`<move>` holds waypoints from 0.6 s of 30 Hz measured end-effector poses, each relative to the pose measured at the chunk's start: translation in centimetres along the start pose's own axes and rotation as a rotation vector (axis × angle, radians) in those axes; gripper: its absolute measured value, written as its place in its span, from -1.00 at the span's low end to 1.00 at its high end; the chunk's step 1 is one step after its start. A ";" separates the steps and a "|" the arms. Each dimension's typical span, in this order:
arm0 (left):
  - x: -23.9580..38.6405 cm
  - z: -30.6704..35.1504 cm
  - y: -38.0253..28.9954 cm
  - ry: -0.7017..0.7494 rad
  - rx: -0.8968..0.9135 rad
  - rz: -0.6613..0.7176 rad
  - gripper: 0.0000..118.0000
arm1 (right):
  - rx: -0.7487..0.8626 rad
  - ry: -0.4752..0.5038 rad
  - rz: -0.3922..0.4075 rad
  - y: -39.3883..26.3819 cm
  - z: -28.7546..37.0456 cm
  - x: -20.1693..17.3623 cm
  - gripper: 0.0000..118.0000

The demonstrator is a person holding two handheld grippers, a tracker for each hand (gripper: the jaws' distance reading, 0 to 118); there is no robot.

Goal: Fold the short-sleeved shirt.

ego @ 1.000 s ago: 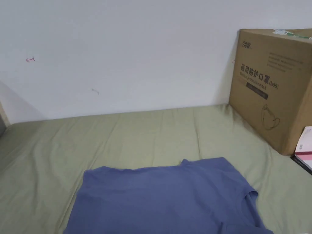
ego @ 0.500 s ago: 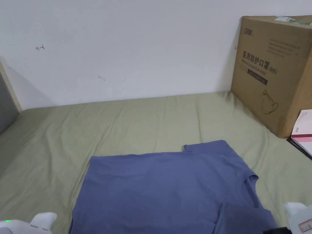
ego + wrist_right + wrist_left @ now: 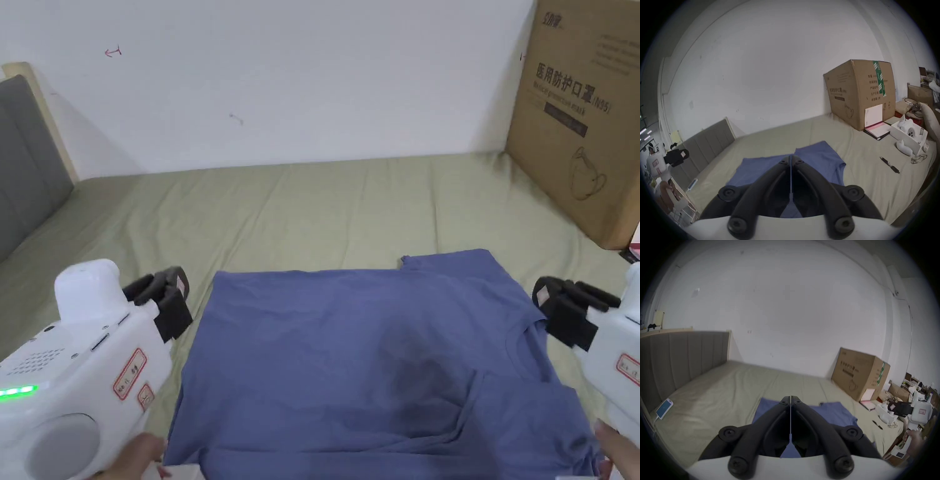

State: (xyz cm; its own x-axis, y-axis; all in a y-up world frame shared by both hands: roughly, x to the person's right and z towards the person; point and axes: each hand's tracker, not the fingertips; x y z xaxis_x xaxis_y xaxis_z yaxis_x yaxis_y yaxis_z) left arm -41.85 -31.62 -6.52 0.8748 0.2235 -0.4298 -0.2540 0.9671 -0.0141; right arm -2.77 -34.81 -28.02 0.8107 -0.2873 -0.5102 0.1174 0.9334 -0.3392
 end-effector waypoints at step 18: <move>-8.4 -6.4 -9.2 0.056 -1.065 0.010 0.95 | -0.342 0.044 -0.070 -0.9 -1.6 3.1 -0.99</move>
State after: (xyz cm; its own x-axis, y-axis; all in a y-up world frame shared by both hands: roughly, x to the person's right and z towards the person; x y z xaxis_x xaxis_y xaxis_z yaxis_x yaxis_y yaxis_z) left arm -49.48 -43.16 -8.52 0.8576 0.1986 -0.4744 -0.5142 0.3548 -0.7809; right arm -1.31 -36.86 -30.54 0.7810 -0.3642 -0.5074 -0.0332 0.7871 -0.6160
